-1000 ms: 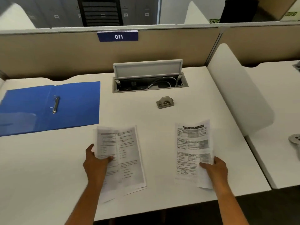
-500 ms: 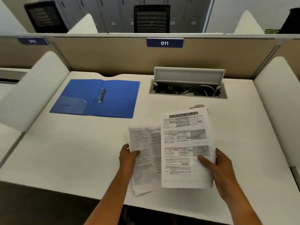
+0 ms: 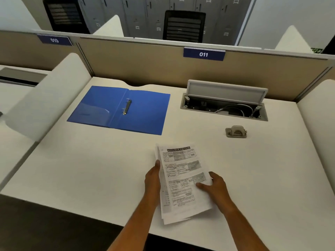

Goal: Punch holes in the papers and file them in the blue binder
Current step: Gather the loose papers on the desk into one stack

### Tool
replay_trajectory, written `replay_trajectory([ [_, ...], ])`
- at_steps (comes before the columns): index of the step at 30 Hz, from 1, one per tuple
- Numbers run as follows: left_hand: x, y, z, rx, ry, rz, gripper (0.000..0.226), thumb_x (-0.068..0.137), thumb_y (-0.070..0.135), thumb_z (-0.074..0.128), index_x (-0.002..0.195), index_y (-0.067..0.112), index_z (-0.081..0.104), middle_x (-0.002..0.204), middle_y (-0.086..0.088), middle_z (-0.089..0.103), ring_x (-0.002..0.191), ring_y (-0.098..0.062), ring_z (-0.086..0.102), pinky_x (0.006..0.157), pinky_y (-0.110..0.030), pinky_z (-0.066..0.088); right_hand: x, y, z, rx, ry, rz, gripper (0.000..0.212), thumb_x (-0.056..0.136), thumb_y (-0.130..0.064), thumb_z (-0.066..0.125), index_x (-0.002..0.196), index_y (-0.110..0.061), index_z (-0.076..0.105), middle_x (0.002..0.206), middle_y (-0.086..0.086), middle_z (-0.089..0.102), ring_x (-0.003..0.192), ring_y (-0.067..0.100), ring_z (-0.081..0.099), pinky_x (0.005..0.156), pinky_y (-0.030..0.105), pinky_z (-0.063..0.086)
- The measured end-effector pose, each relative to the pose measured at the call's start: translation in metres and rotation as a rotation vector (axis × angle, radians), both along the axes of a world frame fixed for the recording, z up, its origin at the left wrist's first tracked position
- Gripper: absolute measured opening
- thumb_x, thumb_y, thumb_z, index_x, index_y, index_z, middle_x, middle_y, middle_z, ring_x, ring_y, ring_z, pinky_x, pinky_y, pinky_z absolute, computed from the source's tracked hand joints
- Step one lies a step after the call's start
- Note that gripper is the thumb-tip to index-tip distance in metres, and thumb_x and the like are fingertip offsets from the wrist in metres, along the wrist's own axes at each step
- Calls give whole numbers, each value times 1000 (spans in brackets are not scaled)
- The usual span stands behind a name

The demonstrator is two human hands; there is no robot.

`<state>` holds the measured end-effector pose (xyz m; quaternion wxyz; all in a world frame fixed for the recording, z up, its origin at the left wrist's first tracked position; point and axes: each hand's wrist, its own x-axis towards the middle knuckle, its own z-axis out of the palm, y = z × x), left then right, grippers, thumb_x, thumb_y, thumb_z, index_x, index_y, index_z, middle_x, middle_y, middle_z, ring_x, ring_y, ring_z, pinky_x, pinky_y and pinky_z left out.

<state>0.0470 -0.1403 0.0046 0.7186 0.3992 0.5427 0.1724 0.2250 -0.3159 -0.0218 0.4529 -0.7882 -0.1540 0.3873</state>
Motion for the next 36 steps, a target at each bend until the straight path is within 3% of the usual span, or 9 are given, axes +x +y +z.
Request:
replay_trajectory([
  [3, -5, 4, -4, 82, 9, -71, 22, 97, 29, 77, 114, 16, 80, 105, -6, 85, 95, -30, 82, 93, -55, 64, -8, 2, -3, -29, 6, -3, 41, 77, -20, 98, 112, -21, 77, 109, -4, 84, 100, 19, 81, 87, 46, 68],
  [9, -11, 13, -9, 100, 5, -118, 18, 96, 15, 78, 114, 17, 81, 107, -5, 85, 97, -29, 83, 94, -56, 64, -21, 2, 4, -58, -55, -62, 34, 83, -26, 95, 110, -25, 74, 101, -3, 83, 87, 17, 81, 73, 36, 68],
  [14, -10, 20, 15, 90, -135, -123, 22, 99, 11, 72, 121, 10, 78, 115, -11, 83, 107, -32, 80, 100, -55, 61, -47, -30, 26, -101, -380, -650, 37, 82, -23, 94, 103, -27, 64, 94, 6, 63, 79, 31, 62, 69, 35, 49],
  [17, -4, 25, 40, 78, -232, -152, 29, 99, 13, 73, 127, 11, 76, 122, -10, 81, 115, -30, 77, 104, -51, 59, -70, -45, 28, -33, 93, -822, 51, 75, -29, 99, 106, -17, 60, 96, 15, 59, 71, 32, 58, 62, 35, 48],
  [19, 0, 23, 55, 37, -321, -171, 33, 100, 14, 71, 133, 10, 73, 127, -12, 78, 119, -31, 75, 105, -49, 58, -88, -41, 27, 86, 511, -734, 69, 65, -48, 98, 110, -8, 63, 100, 22, 67, 73, 32, 69, 62, 40, 56],
  [22, 9, 16, 73, -44, -423, -181, 36, 101, 16, 66, 137, 9, 69, 132, -14, 76, 121, -32, 73, 103, -47, 58, -113, -31, 35, 347, 984, -638, 63, 92, -48, 72, 142, -12, 61, 140, 24, 71, 130, 47, 66, 112, 63, 48],
  [24, 12, 13, 74, -55, -428, -189, 35, 102, 16, 66, 136, 10, 69, 132, -13, 76, 122, -32, 73, 101, -46, 58, -117, -23, 52, 564, 1107, -702, 57, 100, -38, 65, 153, -19, 55, 152, 26, 63, 145, 49, 54, 126, 66, 33],
  [29, 3, 24, 65, 40, -326, -291, 39, 98, 10, 72, 136, 11, 69, 133, -11, 76, 125, -35, 71, 105, -52, 57, -91, -18, 72, 559, 571, -559, 58, 101, 0, 64, 155, -19, 54, 146, 13, 71, 136, 36, 67, 115, 64, 48],
  [36, -25, 105, 84, 173, -331, -414, 40, 91, 14, 74, 130, 7, 72, 129, -20, 74, 113, -34, 73, 95, -44, 60, -26, -27, 108, 316, 111, -358, 42, 93, -6, 81, 132, -16, 72, 124, 6, 82, 117, 30, 77, 97, 52, 63],
])
